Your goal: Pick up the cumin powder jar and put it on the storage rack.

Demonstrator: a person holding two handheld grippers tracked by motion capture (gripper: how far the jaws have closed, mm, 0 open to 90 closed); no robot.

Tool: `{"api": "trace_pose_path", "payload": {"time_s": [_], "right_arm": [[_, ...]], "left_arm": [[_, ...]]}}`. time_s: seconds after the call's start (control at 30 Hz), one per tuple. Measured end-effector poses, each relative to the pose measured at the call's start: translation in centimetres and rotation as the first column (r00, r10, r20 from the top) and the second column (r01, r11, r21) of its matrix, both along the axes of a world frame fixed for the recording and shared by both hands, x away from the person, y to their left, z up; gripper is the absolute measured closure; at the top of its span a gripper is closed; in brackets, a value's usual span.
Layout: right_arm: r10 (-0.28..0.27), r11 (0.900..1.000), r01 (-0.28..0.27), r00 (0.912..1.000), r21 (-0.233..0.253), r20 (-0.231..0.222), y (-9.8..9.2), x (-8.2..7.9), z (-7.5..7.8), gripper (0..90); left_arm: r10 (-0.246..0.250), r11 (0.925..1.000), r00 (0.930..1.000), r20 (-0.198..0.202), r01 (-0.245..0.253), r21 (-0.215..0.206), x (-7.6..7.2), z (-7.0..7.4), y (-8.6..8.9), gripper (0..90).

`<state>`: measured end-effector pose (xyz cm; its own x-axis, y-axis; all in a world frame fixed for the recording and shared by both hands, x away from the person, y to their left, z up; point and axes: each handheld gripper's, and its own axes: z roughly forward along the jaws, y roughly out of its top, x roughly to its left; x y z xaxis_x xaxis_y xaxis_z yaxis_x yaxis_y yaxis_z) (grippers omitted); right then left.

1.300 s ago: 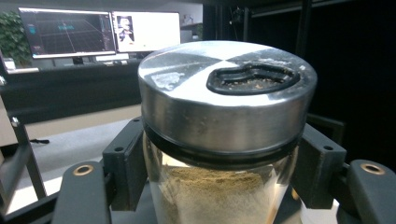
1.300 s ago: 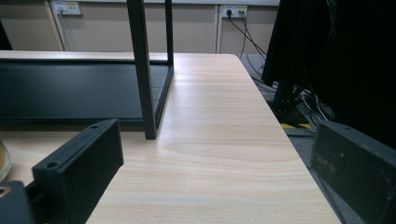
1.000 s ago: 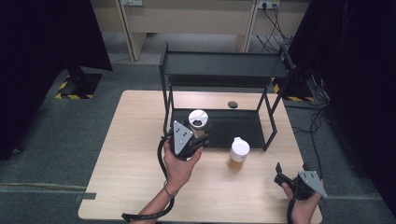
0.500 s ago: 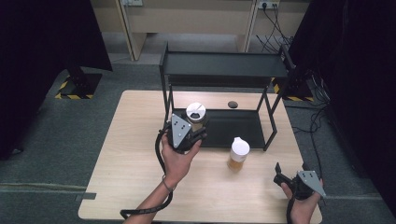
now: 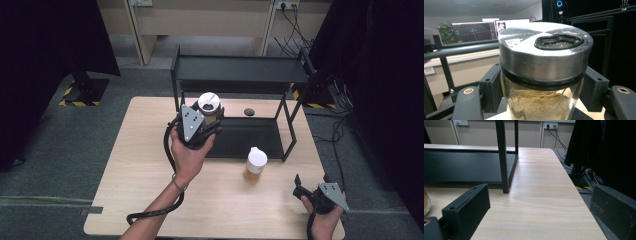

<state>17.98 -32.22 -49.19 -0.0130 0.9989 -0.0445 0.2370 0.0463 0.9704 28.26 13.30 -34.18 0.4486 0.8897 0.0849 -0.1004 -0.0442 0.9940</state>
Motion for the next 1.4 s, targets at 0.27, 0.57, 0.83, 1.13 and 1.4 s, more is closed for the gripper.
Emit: {"api": "trace_pose_path", "payload": {"time_s": [0.27, 0.57, 0.83, 1.13, 1.4], "right_arm": [[0.0, 1.0, 0.0, 1.0, -0.001, 0.0, 0.0, 0.0, 0.0, 3.0], [0.002, 1.0, -0.002, 1.0, -0.001, 0.0, 0.0, 0.0, 0.0, 3.0], [0.004, 1.0, -0.004, 1.0, -0.003, 0.0, 0.0, 0.0, 0.0, 3.0], [0.006, 1.0, -0.006, 1.0, -0.005, 0.0, 0.0, 0.0, 0.0, 3.2], [0.008, 1.0, -0.008, 1.0, -0.009, 0.002, 0.0, 0.0, 0.0, 3.3]], "left_arm": [[0.018, 0.9998, 0.9998, 0.009, -0.018, 0.01, 1.0, 1.8, -0.1, 30.8], [0.023, 0.9996, 0.9992, 0.033, -0.023, 0.018, 1.5, 3.6, -0.3, 30.8], [0.025, 0.9995, 0.9982, 0.055, -0.026, 0.017, 2.2, 5.4, -0.3, 30.8], [0.029, 0.9991, 0.9964, 0.08, -0.031, 0.027, 2.7, 7.4, -0.7, 30.8], [0.051, 0.9982, 0.996, 0.073, -0.053, 0.029, 4.2, 9.2, -1.0, 30.8]]}}
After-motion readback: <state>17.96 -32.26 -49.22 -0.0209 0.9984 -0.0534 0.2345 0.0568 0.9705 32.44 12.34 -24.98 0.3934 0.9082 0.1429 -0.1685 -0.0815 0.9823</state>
